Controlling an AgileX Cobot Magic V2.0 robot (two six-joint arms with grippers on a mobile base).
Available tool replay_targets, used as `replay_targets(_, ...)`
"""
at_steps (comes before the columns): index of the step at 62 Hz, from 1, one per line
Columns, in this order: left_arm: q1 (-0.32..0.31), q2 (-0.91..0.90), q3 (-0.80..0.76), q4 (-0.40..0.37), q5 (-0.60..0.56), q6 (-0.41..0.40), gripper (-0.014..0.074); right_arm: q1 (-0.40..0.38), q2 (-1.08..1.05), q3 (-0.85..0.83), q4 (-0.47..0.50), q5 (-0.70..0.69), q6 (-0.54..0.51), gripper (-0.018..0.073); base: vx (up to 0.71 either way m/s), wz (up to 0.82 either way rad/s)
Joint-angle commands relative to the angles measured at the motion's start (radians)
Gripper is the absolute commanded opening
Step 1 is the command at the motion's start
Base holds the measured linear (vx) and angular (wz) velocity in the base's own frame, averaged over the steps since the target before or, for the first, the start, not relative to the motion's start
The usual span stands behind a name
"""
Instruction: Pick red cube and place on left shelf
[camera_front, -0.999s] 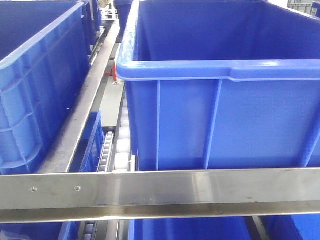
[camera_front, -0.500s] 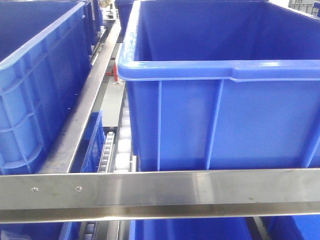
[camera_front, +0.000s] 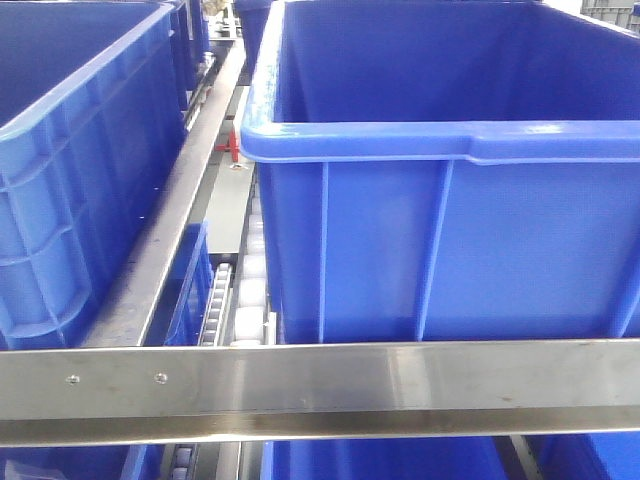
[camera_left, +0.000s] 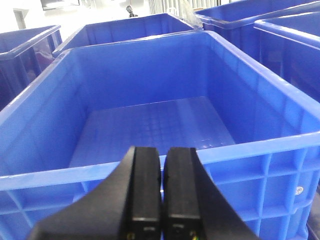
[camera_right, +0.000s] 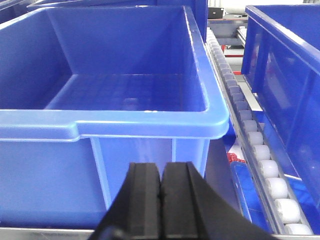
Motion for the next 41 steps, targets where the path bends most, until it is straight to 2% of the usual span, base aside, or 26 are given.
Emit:
replay_targets(1, -0.001, 0.008, 0.022, -0.01, -0.081, 0.001, 0.0106, -0.007, -0.018, -0.024, 0.002, -0.093, -0.013, 0.0057, 0.0, 0.0)
replay_targets(41, -0.001, 0.008, 0.022, -0.01, -0.081, 0.001, 0.0106, -0.007, -0.018, -0.024, 0.002, -0.093, -0.013, 0.0057, 0.0, 0.0)
